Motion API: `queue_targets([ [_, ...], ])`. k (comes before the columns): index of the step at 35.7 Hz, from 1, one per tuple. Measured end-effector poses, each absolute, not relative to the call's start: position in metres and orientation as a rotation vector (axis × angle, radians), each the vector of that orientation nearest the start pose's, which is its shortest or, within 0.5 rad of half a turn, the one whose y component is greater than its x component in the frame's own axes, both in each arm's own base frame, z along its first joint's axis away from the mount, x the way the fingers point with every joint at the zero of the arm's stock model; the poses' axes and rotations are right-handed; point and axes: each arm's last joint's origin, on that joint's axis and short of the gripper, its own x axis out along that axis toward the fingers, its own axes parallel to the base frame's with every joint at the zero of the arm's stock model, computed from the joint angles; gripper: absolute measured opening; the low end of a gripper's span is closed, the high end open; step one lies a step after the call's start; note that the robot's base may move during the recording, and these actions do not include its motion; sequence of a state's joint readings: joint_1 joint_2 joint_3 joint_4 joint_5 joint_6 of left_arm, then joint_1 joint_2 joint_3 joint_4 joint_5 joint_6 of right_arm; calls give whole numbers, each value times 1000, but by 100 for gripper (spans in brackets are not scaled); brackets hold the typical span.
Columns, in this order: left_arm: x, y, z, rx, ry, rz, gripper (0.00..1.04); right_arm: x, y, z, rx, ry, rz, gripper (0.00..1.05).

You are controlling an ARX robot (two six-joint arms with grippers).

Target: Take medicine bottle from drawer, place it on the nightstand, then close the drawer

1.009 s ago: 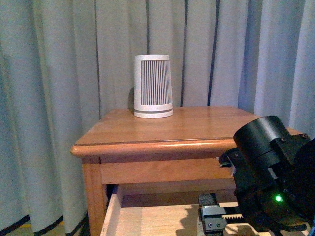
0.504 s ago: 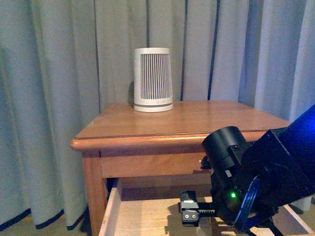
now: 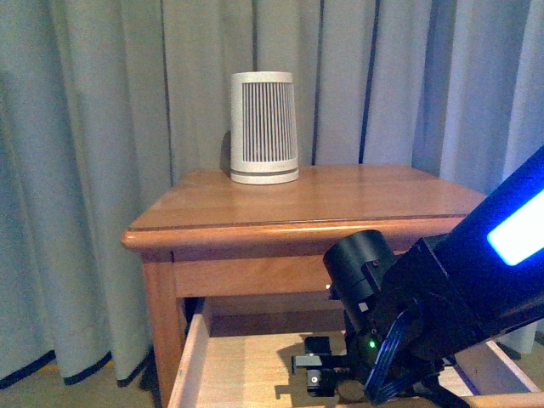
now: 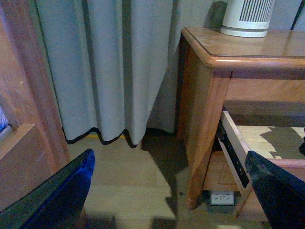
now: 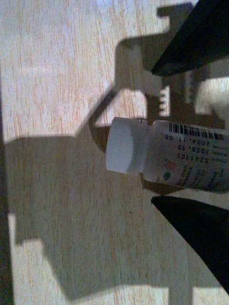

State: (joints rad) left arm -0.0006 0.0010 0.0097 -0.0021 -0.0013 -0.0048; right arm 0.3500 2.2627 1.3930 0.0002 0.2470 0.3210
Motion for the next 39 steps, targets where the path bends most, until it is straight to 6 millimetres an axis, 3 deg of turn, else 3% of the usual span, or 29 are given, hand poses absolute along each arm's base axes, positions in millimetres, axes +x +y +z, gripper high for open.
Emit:
queue_targets([
  [12,97,0,167,-5,-7,1,98,429,153,87,20,803,-31,31],
  [25,97,0,167,-5,-7,1,98,425,152,93,-21,740,-24,29],
  [32,97,0,167,-5,-7,1,98,406,150,126,9,707,-1,29],
  [39,97,0,167,-5,-7,1,98,371,146,156,116,741,40,29],
])
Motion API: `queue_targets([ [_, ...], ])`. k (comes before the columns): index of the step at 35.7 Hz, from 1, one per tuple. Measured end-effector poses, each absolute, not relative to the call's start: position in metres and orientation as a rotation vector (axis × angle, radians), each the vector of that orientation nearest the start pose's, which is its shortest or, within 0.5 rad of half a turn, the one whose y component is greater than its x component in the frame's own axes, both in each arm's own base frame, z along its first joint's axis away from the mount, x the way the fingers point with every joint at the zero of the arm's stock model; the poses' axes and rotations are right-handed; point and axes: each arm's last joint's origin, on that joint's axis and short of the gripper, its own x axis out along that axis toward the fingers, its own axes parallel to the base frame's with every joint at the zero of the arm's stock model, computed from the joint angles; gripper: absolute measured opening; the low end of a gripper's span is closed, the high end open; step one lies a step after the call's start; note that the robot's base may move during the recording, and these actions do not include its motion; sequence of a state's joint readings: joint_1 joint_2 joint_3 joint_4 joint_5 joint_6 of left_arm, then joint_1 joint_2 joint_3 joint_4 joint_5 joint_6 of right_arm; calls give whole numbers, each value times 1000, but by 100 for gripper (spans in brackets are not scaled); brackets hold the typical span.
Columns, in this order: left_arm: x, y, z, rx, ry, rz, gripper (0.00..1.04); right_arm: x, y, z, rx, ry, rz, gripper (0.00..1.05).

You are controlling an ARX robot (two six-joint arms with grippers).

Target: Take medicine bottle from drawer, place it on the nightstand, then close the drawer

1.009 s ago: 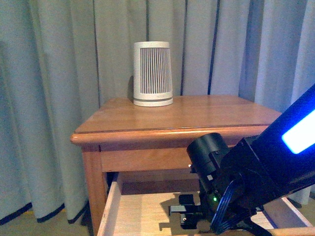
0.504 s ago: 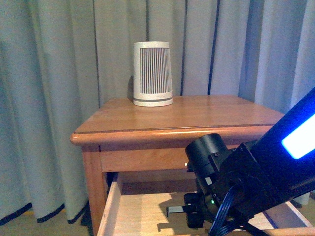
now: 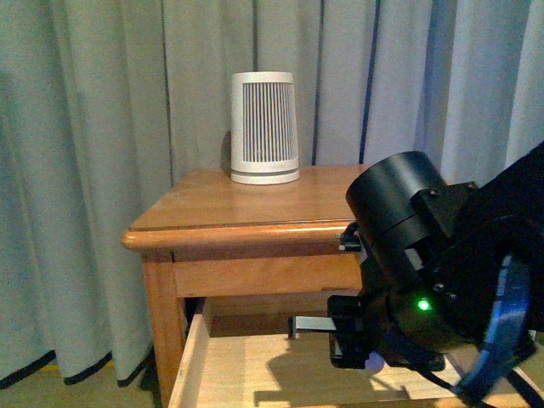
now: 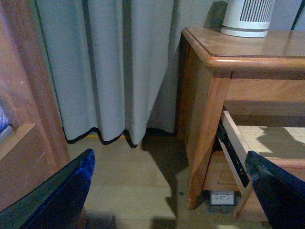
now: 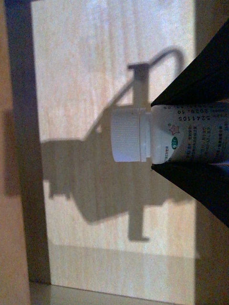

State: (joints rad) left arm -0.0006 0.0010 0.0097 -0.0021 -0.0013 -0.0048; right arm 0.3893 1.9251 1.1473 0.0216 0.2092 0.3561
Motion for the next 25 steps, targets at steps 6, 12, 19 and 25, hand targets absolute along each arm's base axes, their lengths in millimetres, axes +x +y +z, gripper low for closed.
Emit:
queue_targets([
  [6,97,0,167,-5,-7,1,98,327,131,178,207,802,65,29],
  [12,97,0,167,-5,-7,0,98,291,117,213,235,755,85,29],
  [19,97,0,167,-5,-7,0,98,279,87,296,185,441,25,29],
  [25,97,0,167,-5,-7,0,98,322,59,346,123,242,-66,29],
])
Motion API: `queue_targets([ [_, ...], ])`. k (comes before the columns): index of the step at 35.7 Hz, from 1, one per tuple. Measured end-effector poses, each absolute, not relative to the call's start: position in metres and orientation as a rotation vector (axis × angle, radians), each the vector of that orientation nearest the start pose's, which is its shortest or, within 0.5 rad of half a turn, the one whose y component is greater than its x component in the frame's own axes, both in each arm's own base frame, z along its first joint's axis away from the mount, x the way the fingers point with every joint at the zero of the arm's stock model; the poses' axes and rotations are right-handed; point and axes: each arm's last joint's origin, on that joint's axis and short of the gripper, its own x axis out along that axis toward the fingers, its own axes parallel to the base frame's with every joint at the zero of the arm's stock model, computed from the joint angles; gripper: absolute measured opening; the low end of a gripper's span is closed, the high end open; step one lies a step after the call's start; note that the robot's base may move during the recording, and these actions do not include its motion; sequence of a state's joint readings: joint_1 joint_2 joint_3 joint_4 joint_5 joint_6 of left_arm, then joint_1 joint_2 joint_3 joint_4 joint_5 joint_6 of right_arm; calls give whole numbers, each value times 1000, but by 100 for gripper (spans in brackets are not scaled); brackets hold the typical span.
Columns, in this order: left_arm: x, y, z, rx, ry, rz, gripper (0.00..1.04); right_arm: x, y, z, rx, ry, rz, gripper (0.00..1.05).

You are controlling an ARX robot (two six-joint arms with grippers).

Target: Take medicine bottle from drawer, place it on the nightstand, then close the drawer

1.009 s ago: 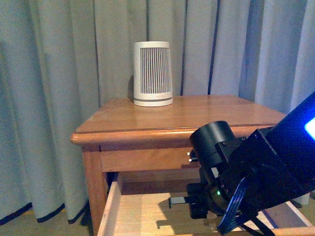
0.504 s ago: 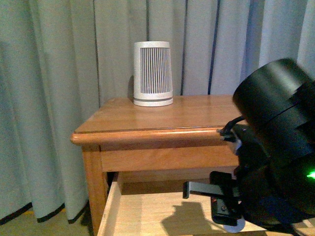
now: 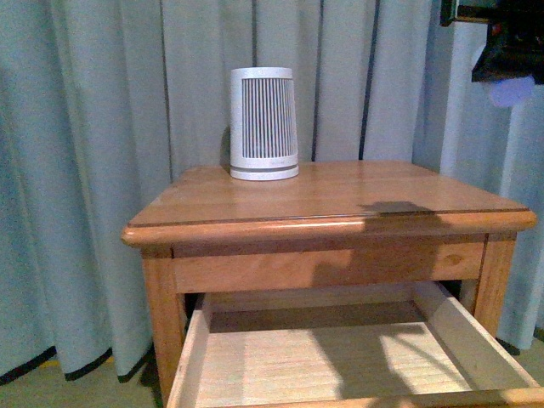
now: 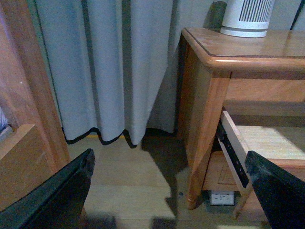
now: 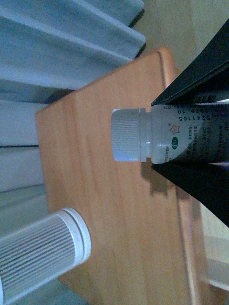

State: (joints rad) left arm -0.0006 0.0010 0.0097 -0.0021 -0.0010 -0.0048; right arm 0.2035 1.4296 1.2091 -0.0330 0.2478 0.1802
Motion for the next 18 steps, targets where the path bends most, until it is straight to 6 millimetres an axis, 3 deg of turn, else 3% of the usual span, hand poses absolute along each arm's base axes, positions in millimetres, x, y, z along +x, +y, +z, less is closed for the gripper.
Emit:
queue_targets([
  [3,97,0,167,-5,-7,0,98,361,56,348,80,255,-62,29],
  [9,97,0,167,-5,-7,0,98,423,64,324,47,347,-46,29],
  [14,97,0,167,-5,-7,0,98,463,72,295,26,452,-72,29],
  [18,97,0,167,-5,-7,0,98,480,75,284,21,464,-93,29],
])
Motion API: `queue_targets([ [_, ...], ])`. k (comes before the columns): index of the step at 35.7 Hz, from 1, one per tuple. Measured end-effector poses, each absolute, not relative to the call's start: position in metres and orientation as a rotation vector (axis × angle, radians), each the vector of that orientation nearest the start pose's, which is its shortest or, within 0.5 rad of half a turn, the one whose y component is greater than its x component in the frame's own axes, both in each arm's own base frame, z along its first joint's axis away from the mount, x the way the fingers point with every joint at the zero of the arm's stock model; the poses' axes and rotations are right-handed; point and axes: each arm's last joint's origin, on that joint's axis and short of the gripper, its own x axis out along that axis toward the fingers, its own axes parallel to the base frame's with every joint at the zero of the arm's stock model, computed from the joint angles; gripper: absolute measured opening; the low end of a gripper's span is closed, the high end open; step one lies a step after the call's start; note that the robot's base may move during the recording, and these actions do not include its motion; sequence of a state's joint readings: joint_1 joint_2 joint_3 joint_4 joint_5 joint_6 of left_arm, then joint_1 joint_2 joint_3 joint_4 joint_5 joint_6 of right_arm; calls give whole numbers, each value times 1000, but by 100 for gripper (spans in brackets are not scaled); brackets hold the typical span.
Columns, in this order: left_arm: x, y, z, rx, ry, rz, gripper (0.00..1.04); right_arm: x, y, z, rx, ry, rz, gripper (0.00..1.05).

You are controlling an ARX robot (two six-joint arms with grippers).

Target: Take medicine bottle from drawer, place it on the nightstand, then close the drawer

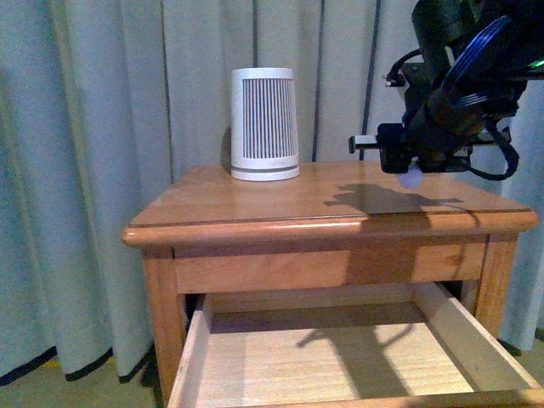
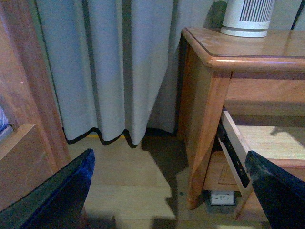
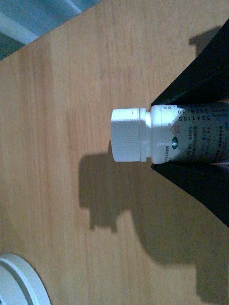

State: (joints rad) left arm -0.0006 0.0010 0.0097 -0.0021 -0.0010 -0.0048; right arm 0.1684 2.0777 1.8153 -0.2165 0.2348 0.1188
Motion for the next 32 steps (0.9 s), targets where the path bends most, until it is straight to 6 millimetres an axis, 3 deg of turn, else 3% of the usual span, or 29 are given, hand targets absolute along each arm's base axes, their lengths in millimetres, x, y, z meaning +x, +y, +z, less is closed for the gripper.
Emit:
queue_targets([
  [7,97,0,167,-5,-7,0,98,494,78,281,17,473,-107,30],
  [21,97,0,167,-5,-7,0,98,490,79,289,21,431,-108,96],
  [27,97,0,167,-5,-7,0,98,461,66,320,27,289,-206,98],
  [32,97,0,167,-5,-7,0,98,406,46,349,37,169,-271,98],
])
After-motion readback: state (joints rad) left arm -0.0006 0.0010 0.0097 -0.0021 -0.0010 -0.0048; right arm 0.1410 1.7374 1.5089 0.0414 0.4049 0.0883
